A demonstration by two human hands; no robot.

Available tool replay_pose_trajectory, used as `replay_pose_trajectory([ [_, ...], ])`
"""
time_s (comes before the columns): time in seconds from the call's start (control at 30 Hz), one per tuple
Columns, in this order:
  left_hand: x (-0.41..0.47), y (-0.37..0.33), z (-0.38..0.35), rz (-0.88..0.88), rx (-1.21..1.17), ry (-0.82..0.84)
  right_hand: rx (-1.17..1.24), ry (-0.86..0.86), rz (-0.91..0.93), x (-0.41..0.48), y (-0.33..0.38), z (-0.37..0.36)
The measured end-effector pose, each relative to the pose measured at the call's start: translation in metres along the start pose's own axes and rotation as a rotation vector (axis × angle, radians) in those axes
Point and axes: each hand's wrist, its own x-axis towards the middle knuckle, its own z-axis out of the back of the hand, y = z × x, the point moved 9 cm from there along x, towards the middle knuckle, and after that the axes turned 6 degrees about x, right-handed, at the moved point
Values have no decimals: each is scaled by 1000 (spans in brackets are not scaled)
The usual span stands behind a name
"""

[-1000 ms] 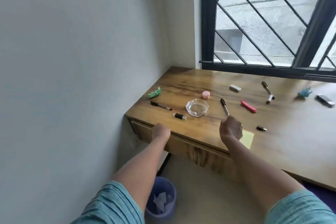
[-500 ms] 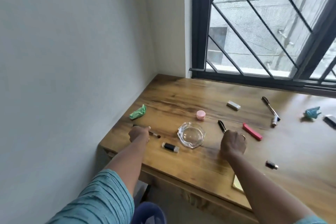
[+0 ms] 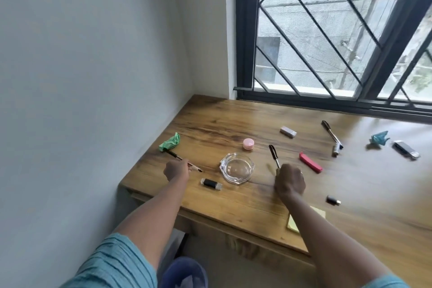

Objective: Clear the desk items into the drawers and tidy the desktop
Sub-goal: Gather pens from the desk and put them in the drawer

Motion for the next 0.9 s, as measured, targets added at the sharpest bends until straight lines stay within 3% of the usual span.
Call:
replay_pose_trajectory([
  [0.27, -96, 15, 0, -214, -11, 55, 161, -59, 96, -71, -2, 20],
  [0.43, -171, 47, 19, -305, 2, 137, 247, -57, 54, -138, -42, 49],
  [0.67, -303, 107, -2, -441, 116, 306, 150, -64, 24, -229, -139, 111],
  [0.9, -437, 156, -71, -566, 315, 549, 105, -73, -137, -268, -264, 164],
])
